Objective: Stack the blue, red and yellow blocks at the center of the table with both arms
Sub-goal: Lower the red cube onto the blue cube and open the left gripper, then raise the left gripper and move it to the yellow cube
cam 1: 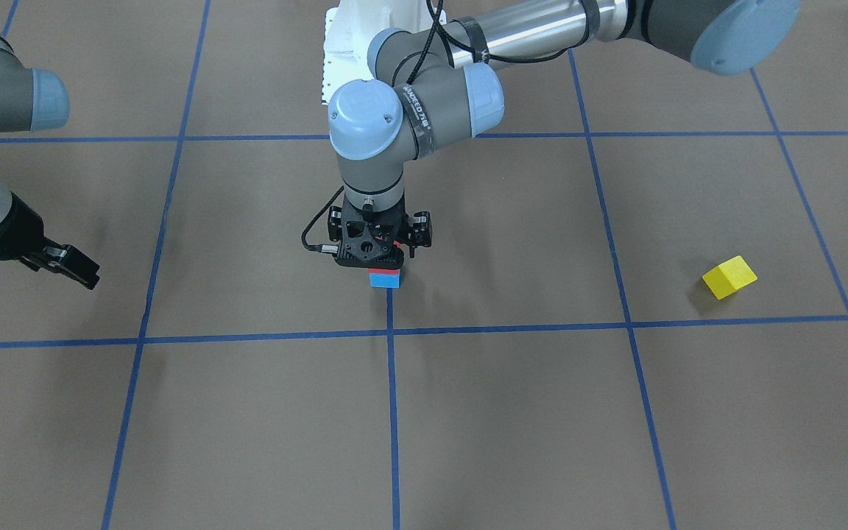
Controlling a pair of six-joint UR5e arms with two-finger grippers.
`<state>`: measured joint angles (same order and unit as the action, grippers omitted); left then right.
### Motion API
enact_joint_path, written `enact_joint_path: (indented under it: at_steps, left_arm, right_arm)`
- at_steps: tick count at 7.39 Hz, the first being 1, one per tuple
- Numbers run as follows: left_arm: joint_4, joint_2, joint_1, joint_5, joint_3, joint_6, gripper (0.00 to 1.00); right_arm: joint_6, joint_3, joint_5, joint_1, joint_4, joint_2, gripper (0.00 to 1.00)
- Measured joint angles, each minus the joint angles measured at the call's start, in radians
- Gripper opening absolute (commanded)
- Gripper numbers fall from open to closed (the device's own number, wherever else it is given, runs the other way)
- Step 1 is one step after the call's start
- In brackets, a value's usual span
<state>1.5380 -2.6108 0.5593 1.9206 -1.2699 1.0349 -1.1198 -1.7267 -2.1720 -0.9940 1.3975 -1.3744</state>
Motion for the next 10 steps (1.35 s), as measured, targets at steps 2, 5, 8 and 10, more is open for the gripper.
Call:
enact_joint_path:
  at_steps: [2,5,8,10]
  left_arm:
    - [-0.011,0.002,0.02,0.008,-0.027,-0.004,0.99]
    - [-0.058,0.141,0.116,0.1,-0.225,-0.062,0.99]
    - [-0.051,0.492,0.223,0.135,-0.506,-0.202,0.99]
    - [0.077,0.725,0.314,0.155,-0.551,-0.219,0.99]
  right_arm:
    - [0.0,0.0,0.0,0.0,0.0,-0.002,1.0]
    - [0.0,-0.003,-0.001,-0.001,0.0,-0.006,1.0]
    - [0.0,-0.003,0.003,-0.002,0.0,-0.007,1.0]
    - [-0.001,-0.004,0.005,-0.001,-0.001,-0.01,1.0]
